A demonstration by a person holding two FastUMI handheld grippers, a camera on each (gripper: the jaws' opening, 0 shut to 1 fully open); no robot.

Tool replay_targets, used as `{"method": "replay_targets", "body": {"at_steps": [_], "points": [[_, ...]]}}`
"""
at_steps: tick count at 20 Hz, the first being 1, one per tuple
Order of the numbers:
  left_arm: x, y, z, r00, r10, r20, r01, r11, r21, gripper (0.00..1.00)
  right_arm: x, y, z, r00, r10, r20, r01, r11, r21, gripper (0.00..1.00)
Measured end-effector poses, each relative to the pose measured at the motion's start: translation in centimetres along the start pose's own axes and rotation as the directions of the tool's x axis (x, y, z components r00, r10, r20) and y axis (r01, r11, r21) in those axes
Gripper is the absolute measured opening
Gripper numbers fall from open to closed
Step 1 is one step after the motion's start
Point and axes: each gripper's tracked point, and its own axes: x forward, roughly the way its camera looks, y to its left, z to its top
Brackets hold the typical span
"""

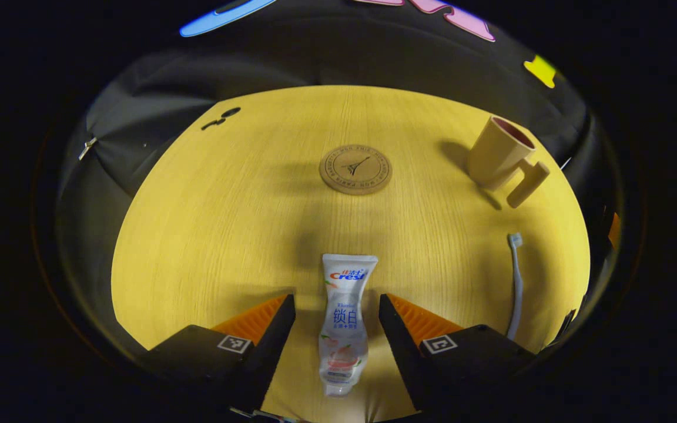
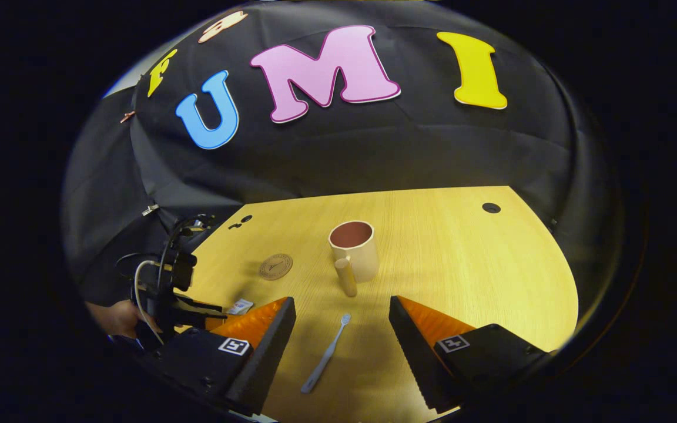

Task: Put the toothbrush and toothpaste on the desktop into the cup, then pick up the cup and place it on the coaster on the desktop.

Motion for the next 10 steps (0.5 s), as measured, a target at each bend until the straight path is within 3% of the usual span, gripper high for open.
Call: {"method": "replay_targets", "body": {"at_steps": [1, 4, 8, 9, 10], "points": [[0.3, 0.0, -0.2, 1.0, 0.006, -0.014, -0.006, 1.0, 0.004, 0.85, 0.2, -0.1, -0.1, 1.0, 0.011, -0.001, -0.011, 1.0, 0.002, 0.99], [0.5, -0.6, -0.3, 0.999, -0.006, -0.046, 0.005, 1.0, -0.011, 0.81, 0.6, -0.8, -0.7, 1.0, 0.008, -0.019, -0.008, 1.0, 0.001, 0.98], [0.6, -0.3, -0.5, 0.993, -0.031, -0.112, 0.027, 0.999, -0.037, 0.72, 0.5, -0.9, -1.7, 0.998, -0.02, -0.056, 0.021, 1.0, 0.02, 0.98], [0.6, -0.1, -0.7, 0.99, -0.032, -0.135, 0.027, 0.999, -0.037, 0.65, 0.4, -0.8, -2.1, 0.997, -0.032, -0.066, 0.033, 0.999, 0.018, 0.98], [0.7, 0.1, -0.6, 0.988, -0.031, -0.153, 0.026, 0.999, -0.035, 0.66, 0.2, -0.7, -2.5, 0.996, -0.042, -0.081, 0.044, 0.999, 0.015, 0.98]]}}
